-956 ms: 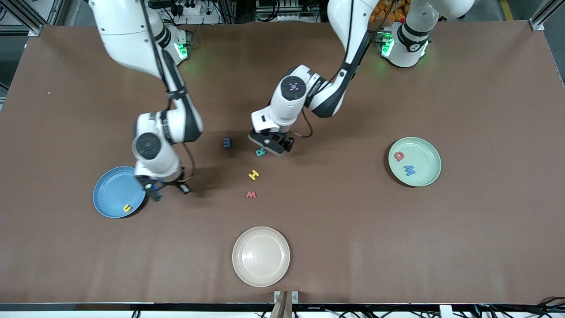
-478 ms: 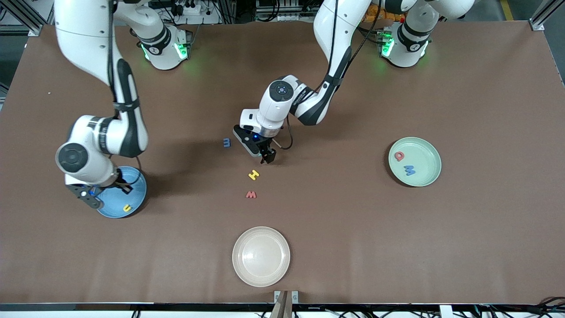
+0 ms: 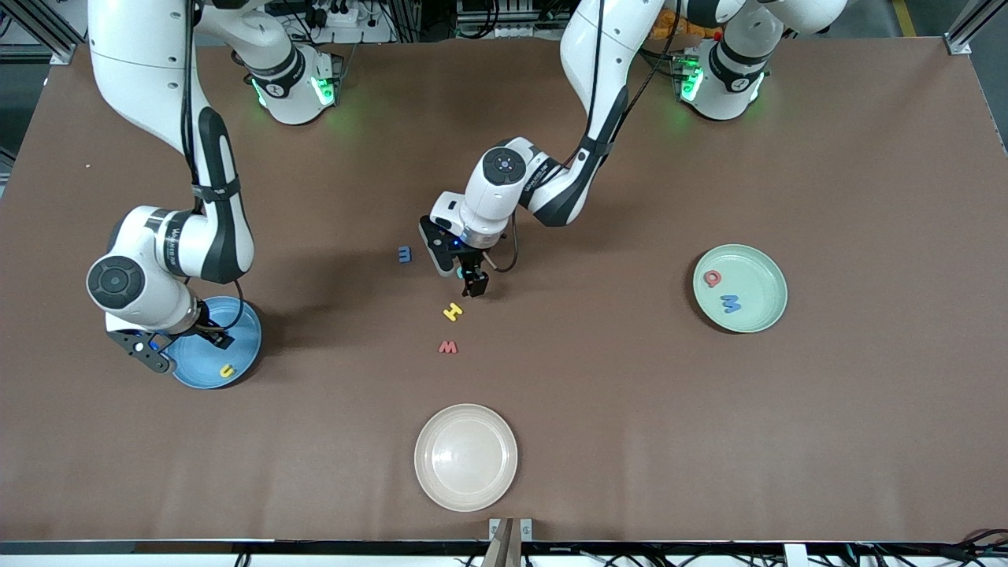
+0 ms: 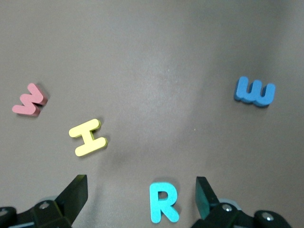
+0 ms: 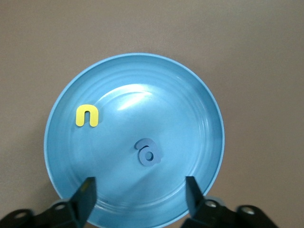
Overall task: Sort upper and lower case letters into plates
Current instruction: 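Place the blue a on the blue plate while the left gripper lowers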
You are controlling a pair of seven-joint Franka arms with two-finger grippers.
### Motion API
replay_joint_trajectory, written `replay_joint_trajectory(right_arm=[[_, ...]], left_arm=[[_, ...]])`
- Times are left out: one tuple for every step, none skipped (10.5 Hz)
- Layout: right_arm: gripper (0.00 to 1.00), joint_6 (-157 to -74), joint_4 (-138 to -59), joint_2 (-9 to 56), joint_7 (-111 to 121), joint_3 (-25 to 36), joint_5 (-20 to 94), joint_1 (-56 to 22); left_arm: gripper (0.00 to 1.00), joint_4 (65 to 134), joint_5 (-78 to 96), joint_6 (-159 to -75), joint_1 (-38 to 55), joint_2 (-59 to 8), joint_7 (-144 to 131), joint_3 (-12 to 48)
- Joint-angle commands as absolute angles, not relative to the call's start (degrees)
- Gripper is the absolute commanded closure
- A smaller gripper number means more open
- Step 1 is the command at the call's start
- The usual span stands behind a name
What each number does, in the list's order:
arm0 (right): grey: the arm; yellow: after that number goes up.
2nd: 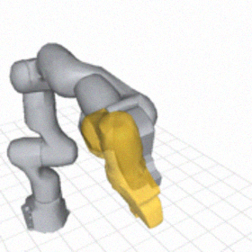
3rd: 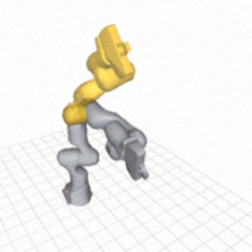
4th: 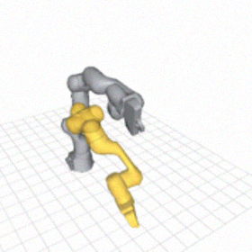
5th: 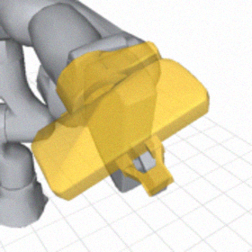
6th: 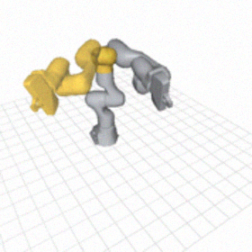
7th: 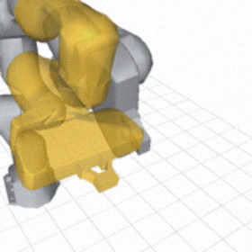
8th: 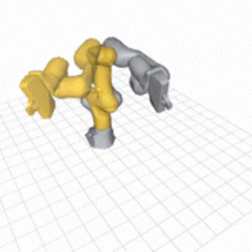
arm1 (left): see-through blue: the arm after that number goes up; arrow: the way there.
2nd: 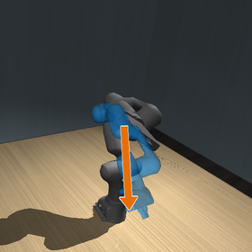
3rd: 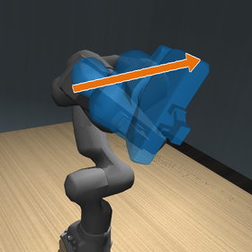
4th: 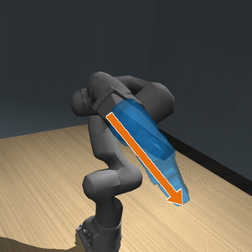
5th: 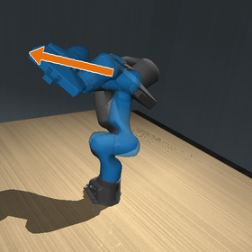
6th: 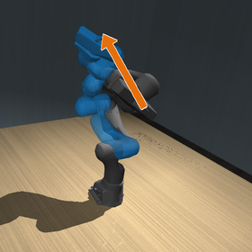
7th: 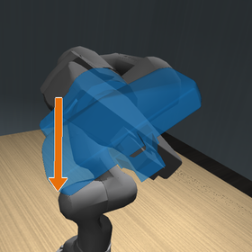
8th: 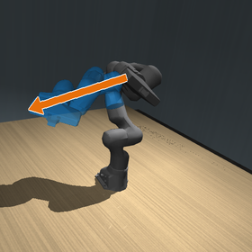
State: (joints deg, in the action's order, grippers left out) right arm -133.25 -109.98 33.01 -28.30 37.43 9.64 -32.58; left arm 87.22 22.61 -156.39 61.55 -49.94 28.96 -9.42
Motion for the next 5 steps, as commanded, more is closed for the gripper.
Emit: replay_joint_trajectory(right_arm=[[0.00, -132.45, -109.16, 33.13, -28.12, 37.18, 9.67, -32.69], [0.00, -132.45, -108.46, 33.13, -28.12, 37.18, 9.75, -32.87], [0.00, -132.45, -108.20, 33.13, -28.21, 37.18, 9.93, -33.05], [0.00, -132.45, -107.93, 33.22, -28.21, 36.92, 10.02, -33.05], [0.00, -132.45, -107.93, 33.22, -28.30, 36.31, 10.02, -32.79]], left_arm=[[0.00, 88.15, 22.59, -157.76, 61.52, -50.27, 30.50, -8.97], [0.00, 88.85, 24.50, -157.85, 61.52, -50.19, 30.59, -8.18], [0.00, 88.86, 25.83, -157.94, 61.61, -50.36, 30.50, -8.09], [0.00, 89.12, 25.84, -158.29, 61.61, -50.54, 30.59, -8.09], [0.09, 89.38, 25.75, -158.47, 61.61, -50.62, 30.59, -8.09]])
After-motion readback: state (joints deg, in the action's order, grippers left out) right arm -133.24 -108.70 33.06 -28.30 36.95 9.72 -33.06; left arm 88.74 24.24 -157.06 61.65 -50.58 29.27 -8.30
